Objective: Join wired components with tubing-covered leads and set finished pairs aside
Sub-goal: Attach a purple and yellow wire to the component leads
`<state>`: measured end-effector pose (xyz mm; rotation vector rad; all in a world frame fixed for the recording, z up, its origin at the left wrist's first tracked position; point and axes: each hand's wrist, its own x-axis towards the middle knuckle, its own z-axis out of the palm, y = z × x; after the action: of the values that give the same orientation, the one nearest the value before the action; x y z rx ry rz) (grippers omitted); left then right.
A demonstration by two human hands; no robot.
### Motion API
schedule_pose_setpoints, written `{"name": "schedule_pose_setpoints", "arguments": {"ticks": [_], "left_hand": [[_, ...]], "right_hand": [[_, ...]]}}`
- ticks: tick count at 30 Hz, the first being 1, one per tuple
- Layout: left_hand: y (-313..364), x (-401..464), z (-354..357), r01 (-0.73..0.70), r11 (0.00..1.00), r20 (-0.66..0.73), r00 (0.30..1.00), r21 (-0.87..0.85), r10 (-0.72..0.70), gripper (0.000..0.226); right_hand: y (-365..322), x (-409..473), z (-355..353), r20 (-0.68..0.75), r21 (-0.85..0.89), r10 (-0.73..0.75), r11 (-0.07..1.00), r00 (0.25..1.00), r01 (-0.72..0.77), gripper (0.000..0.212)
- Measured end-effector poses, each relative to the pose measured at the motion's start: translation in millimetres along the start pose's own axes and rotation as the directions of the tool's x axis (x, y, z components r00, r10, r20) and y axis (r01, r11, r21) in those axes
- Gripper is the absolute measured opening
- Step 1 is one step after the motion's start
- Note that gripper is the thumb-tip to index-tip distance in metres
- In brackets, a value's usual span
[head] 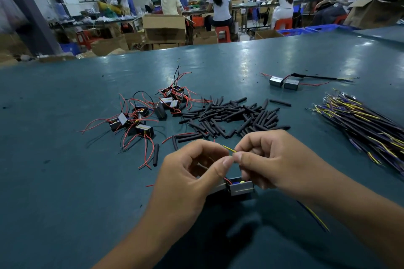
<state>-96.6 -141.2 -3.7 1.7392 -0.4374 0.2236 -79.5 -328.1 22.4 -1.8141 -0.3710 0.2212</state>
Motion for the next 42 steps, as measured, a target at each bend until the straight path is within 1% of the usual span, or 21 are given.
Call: {"name": "schedule_pose_setpoints", "arguments": {"ticks": [3, 5, 9, 12, 14, 16, 18, 20, 21, 23, 24, 25, 26, 27, 28, 29, 31, 34, 36, 40, 42], "left_hand": [[0, -2, -1, -0.032, 0.999, 0.004, 0.999, 0.029, 0.032, 0.009], [-2, -2, -1, -0.098, 0.986, -0.021, 0.995, 0.133, 0.102, 0.010], [-3, 2, -1, -0.347, 0.825, 0.009, 0.923, 0.446, 0.384, 0.006], [-4, 2, -2, -0.408, 0.729, 0.046, 0.886, 0.550, 0.462, 0.007], [-3, 2, -3, -0.413, 0.720, 0.062, 0.886, 0.558, 0.460, 0.008], [-3, 0, -3, -0.309, 0.838, 0.017, 0.941, 0.449, 0.337, 0.008], [-2, -1, -2, -0.034, 0.998, -0.021, 0.999, 0.059, 0.035, 0.010], [-3, -1, 0, 0.246, 0.910, 0.054, 0.969, -0.334, -0.242, 0.011], [-4, -1, 2, 0.332, 0.835, 0.103, 0.942, -0.438, -0.320, 0.010], [-5, 0, 4, 0.423, 0.734, 0.183, 0.903, -0.531, -0.388, 0.010], [-5, 1, 3, 0.429, 0.733, 0.197, 0.901, -0.528, -0.386, 0.012], [-6, 2, 0, 0.393, 0.791, 0.175, 0.919, -0.468, -0.354, 0.015], [-9, 2, -5, 0.310, 0.895, 0.127, 0.951, -0.322, -0.283, 0.017], [-12, 3, -11, 0.190, 0.979, 0.077, 0.980, -0.076, -0.184, 0.019], [-16, 5, -18, 0.063, 0.977, 0.058, 0.995, 0.204, -0.076, 0.021], [-18, 7, -24, -0.032, 0.897, 0.087, 0.996, 0.441, -0.007, 0.025], [-19, 10, -31, -0.073, 0.749, 0.167, 0.985, 0.659, -0.052, 0.039], [-21, 11, -32, -0.011, 0.716, 0.184, 0.969, 0.698, -0.165, 0.043], [-21, 11, -31, 0.018, 0.755, 0.193, 0.963, 0.656, -0.190, 0.035], [-19, 10, -32, 0.027, 0.783, 0.232, 0.948, 0.622, -0.217, 0.048], [-20, 10, -33, 0.020, 0.768, 0.241, 0.944, 0.640, -0.226, 0.047]], "right_hand": [[-2, -1, 0, 0.023, 0.106, 0.048, 0.993, 0.999, -0.050, 0.015], [-2, -1, 0, 0.042, 0.141, 0.069, 0.987, 0.997, -0.074, 0.017], [-3, -1, 1, 0.068, 0.177, 0.104, 0.978, 0.992, -0.115, 0.019], [-4, -2, 2, 0.087, 0.214, 0.118, 0.968, 0.989, -0.134, 0.020], [-4, -2, 2, 0.098, 0.231, 0.113, 0.964, 0.989, -0.133, 0.021], [-5, -1, 1, 0.095, 0.256, 0.098, 0.959, 0.991, -0.120, 0.023], [-5, -1, 0, 0.086, 0.252, 0.065, 0.964, 0.994, -0.085, 0.023], [-5, 0, -1, 0.090, 0.196, 0.011, 0.980, 0.996, -0.028, 0.019], [-4, 1, -2, 0.095, 0.154, -0.016, 0.988, 0.995, 0.001, 0.017], [-2, 3, -6, 0.097, 0.096, -0.054, 0.994, 0.994, 0.044, 0.014], [-1, 4, -8, 0.088, 0.087, -0.065, 0.995, 0.994, 0.058, 0.013], [1, 6, -11, 0.068, 0.083, -0.075, 0.994, 0.995, 0.069, 0.012], [3, 9, -15, 0.042, 0.070, -0.083, 0.994, 0.996, 0.080, 0.012], [5, 11, -19, 0.020, 0.034, -0.094, 0.995, 0.995, 0.093, 0.011], [7, 13, -23, 0.006, -0.043, -0.112, 0.993, 0.994, 0.112, 0.009], [11, 15, -27, 0.000, -0.168, -0.141, 0.976, 0.990, 0.139, 0.007], [18, 17, -34, 0.030, -0.468, -0.203, 0.863, 0.979, 0.193, 0.009], [24, 17, -36, 0.150, -0.650, -0.171, 0.725, 0.974, 0.227, 0.020], [27, 18, -35, 0.225, -0.681, -0.119, 0.691, 0.967, 0.244, 0.027], [29, 19, -33, 0.319, -0.750, -0.082, 0.587, 0.944, 0.304, 0.042], [28, 19, -34, 0.352, -0.738, -0.064, 0.594, 0.934, 0.319, 0.048]]}}
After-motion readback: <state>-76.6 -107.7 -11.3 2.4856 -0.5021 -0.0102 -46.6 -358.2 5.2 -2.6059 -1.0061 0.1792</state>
